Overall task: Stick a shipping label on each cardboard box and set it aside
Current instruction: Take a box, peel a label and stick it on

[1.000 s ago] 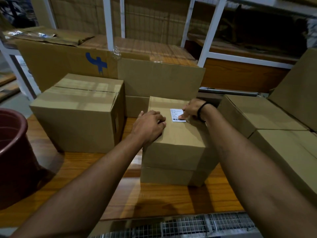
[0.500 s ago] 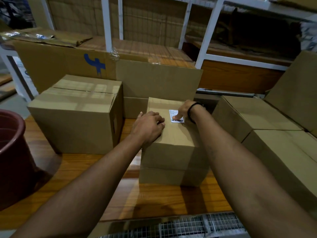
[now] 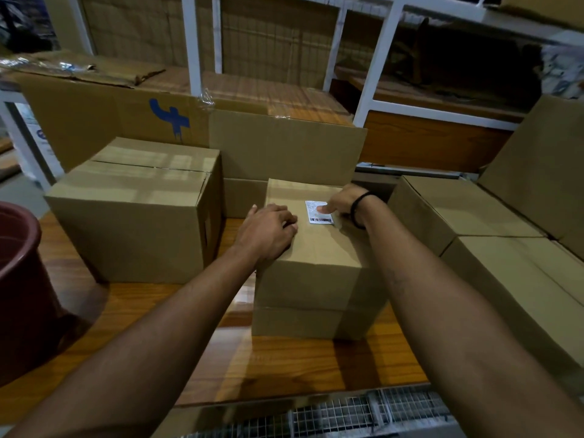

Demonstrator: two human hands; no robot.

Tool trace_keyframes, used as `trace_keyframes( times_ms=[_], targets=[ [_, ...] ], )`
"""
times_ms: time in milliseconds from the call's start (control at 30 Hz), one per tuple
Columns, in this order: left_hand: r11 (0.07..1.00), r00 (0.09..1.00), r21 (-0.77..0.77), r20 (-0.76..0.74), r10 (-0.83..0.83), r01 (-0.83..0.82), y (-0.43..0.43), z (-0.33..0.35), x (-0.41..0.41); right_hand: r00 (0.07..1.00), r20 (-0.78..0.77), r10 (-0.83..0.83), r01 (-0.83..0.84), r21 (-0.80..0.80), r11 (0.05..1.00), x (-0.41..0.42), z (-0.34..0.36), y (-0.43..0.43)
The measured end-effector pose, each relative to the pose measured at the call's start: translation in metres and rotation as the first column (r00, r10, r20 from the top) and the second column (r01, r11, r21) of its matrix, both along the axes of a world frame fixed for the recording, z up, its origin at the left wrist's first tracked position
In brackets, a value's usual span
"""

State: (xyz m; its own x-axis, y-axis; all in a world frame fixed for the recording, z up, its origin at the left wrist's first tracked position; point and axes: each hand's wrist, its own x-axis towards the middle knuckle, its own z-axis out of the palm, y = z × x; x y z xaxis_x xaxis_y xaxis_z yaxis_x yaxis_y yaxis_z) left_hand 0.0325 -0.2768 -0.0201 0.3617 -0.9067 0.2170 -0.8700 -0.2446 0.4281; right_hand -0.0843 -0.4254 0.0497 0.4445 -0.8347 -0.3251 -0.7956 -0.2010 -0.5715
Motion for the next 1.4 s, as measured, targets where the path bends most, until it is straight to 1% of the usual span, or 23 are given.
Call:
trace_keyframes(
  times_ms=[133,267,367,500,567,700,800,867,933,1000,1100,1167,1233,1333,1400],
  targets=[
    [1.0,1.0,-0.011,0.001,-0.004,0.004,-0.002,0.0,0.0,0.998,0.029,-0.057,0.057,0.025,0.998,-0.019,-0.002,-0.002],
    [1.0,1.0,-0.019,0.004,-0.006,0.006,-0.003,-0.001,0.0,0.988,0.115,-0.106,0.093,0.116,0.989,-0.021,0.0,0.009],
    [1.0,1.0,-0.017,-0.006,-0.001,0.001,-0.002,-0.002,0.001,0.986,0.115,-0.123,0.107,0.138,0.985,-0.019,0.001,0.011],
    [1.0,1.0,-0.017,0.001,-0.01,0.01,0.0,-0.001,-0.001,0.988,0.083,-0.132,0.127,0.058,0.99,-0.014,-0.004,0.013],
    [1.0,1.0,-0.016,0.008,-0.008,0.008,0.001,-0.001,0.0,0.988,0.096,-0.119,0.116,0.036,0.993,-0.011,-0.006,0.011],
    [1.0,1.0,-0.018,0.001,-0.003,0.003,0.001,-0.003,0.002,0.981,0.137,-0.139,0.12,0.142,0.983,-0.014,-0.008,0.001],
    [1.0,1.0,-0.027,0.0,-0.011,0.011,-0.003,-0.005,0.0,0.976,0.132,-0.173,0.156,0.128,0.979,-0.014,-0.013,-0.004],
    [1.0,1.0,-0.028,0.008,-0.012,0.012,-0.004,-0.006,0.001,0.98,0.126,-0.156,0.138,0.14,0.98,-0.014,-0.012,-0.003],
    [1.0,1.0,-0.024,0.01,-0.017,0.017,-0.004,-0.006,0.002,0.978,0.153,-0.138,0.101,0.229,0.968,-0.018,-0.008,-0.004],
    [0.999,1.0,-0.025,0.009,-0.023,0.023,-0.004,-0.005,0.002,0.971,0.173,-0.164,0.113,0.27,0.956,-0.02,-0.008,-0.005],
    [0.999,1.0,-0.025,0.005,-0.025,0.025,-0.005,-0.004,0.0,0.971,0.145,-0.189,0.155,0.221,0.963,-0.014,-0.01,-0.005],
    [0.999,1.0,-0.019,0.003,-0.027,0.027,-0.003,-0.003,0.001,0.98,0.122,-0.16,0.131,0.218,0.967,-0.009,-0.01,-0.003],
    [1.0,1.0,-0.016,0.0,-0.027,0.027,-0.001,-0.002,0.001,0.981,0.125,-0.146,0.115,0.223,0.968,-0.007,-0.007,-0.004],
    [1.0,1.0,-0.017,0.0,-0.026,0.026,0.0,-0.001,0.0,0.968,0.155,-0.199,0.165,0.208,0.964,-0.007,-0.008,-0.008],
    [1.0,1.0,-0.018,0.002,-0.026,0.026,0.001,-0.001,0.0,0.969,0.144,-0.202,0.17,0.207,0.963,-0.006,-0.008,-0.009]
  ],
)
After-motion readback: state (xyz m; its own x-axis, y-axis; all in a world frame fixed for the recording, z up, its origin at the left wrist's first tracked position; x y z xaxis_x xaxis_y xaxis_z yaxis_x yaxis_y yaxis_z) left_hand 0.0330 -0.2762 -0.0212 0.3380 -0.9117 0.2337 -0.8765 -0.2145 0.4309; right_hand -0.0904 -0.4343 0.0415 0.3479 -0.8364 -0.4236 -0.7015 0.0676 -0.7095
